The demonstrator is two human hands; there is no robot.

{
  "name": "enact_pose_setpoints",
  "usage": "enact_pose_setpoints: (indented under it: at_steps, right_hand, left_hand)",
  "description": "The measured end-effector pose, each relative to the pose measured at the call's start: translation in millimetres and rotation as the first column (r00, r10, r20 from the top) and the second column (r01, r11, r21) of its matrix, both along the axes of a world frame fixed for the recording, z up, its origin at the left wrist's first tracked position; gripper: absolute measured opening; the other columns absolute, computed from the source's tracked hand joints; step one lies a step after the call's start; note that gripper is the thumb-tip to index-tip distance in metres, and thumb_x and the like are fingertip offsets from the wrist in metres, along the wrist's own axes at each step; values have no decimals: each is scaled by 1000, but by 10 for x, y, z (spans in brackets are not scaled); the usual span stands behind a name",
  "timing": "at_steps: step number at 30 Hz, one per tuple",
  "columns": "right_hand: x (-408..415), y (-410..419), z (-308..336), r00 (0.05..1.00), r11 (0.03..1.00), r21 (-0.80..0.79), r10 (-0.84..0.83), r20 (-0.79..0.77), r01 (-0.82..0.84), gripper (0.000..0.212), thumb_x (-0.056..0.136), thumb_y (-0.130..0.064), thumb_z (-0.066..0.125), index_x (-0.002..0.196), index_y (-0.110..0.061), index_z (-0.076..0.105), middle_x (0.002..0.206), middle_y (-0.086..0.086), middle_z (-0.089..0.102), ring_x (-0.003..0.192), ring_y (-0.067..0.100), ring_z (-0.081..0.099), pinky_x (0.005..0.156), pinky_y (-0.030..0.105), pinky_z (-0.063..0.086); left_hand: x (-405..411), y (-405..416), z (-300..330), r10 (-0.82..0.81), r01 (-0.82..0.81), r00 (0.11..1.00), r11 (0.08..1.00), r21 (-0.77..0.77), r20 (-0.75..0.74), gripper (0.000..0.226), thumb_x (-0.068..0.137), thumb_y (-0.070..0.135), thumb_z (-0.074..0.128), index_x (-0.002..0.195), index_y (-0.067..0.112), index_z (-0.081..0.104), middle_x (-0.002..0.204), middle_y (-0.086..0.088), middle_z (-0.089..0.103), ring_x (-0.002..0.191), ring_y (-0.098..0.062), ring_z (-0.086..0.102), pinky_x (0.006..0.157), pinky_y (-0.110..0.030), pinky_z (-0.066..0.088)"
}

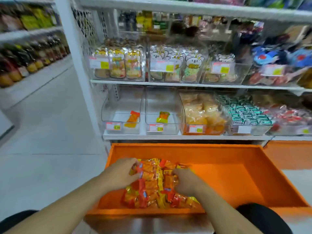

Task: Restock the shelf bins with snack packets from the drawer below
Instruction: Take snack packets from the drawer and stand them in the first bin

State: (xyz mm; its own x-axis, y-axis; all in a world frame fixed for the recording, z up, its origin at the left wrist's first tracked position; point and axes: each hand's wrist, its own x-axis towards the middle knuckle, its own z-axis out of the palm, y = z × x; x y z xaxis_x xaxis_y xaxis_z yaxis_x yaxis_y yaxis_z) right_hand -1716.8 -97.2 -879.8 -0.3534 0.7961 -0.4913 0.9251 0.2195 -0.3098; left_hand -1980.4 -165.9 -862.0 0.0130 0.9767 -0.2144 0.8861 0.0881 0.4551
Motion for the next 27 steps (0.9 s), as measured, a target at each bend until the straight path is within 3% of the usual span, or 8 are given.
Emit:
enact_pose_setpoints:
  at_steps: [7, 12, 15, 18, 20, 22, 24, 27]
  right_hand:
    - [-132, 203, -403, 998, 1000, -3, 11, 68, -11, 71, 88, -12, 66, 154, -21, 42, 144, 9, 60, 130, 29, 60, 99, 39, 56]
    - [-241, 543, -901, 998, 1000, -25, 10, 56, -9, 72, 92, -19, 70, 158, -21, 39, 146, 16, 55, 131, 33, 57, 100, 38, 52]
    - [-261, 795, -1291, 997, 996, -88, 7, 83, 1, 78, 94, -26, 72, 161, -28, 32, 147, 17, 50, 134, 34, 53, 104, 36, 49]
    - [-271, 1057, -1698, 989, 988, -119, -88, 116, 102, 75, 94, -30, 67, 159, -36, 30, 144, 14, 48, 129, 36, 55, 100, 39, 54]
    - [-298, 1182, -1960, 967, 968, -102, -216, 136, 230, 79, 90, -45, 70, 156, -40, 29, 145, 15, 43, 123, 39, 61, 98, 44, 55]
    - [-346, 1229, -2169, 950, 953, -95, -271, 157, 288, 90, 80, -57, 78, 153, -42, 27, 142, 11, 42, 123, 41, 60, 96, 48, 55]
    - [-379, 1239, -2351, 945, 957, -63, -266, 189, 282, 98, 75, -55, 83, 151, -39, 23, 139, 10, 45, 124, 43, 58, 92, 51, 55]
    - [-422, 1234, -2517, 941, 956, -36, -278, 192, 290, 103, 75, -37, 87, 152, -31, 19, 130, 10, 57, 123, 39, 58, 91, 50, 58]
  left_hand:
    - [145, 188, -766, 1, -3, 1000, 998, -57, -21, 31, 93, 44, 68, 118, 28, 60, 119, 4, 64, 107, -16, 61, 82, -28, 46]
    - [153, 667, -1464, -28, 29, 1000, 991, -130, 5, 35, 89, 35, 71, 123, 27, 64, 125, 1, 66, 116, -20, 62, 94, -33, 51]
    - [141, 990, -1928, -57, 56, 998, 982, -183, 1, 37, 89, 42, 72, 121, 27, 64, 125, 1, 65, 116, -22, 62, 94, -33, 51]
    - [190, 1221, -2322, -141, 135, 990, 965, -226, -12, 50, 90, 46, 70, 135, 28, 58, 140, 2, 55, 130, -22, 54, 104, -32, 45]
    - [234, 1311, -2514, -225, 197, 972, 939, -283, -69, 69, 88, 46, 72, 150, 29, 46, 157, 3, 39, 145, -25, 38, 117, -37, 38]
    - [287, 1341, -2632, -289, 231, 945, 921, -314, -153, 77, 87, 45, 75, 153, 29, 39, 160, 4, 29, 146, -29, 29, 114, -46, 42]
    - [364, 1359, -2698, -339, 262, 914, 913, -313, -224, 77, 87, 41, 77, 151, 28, 37, 160, 2, 28, 144, -31, 26, 106, -49, 48]
    - [460, 1370, -2717, -351, 262, 903, 907, -329, -248, 83, 84, 33, 82, 152, 23, 35, 163, -2, 26, 150, -32, 22, 107, -49, 46]
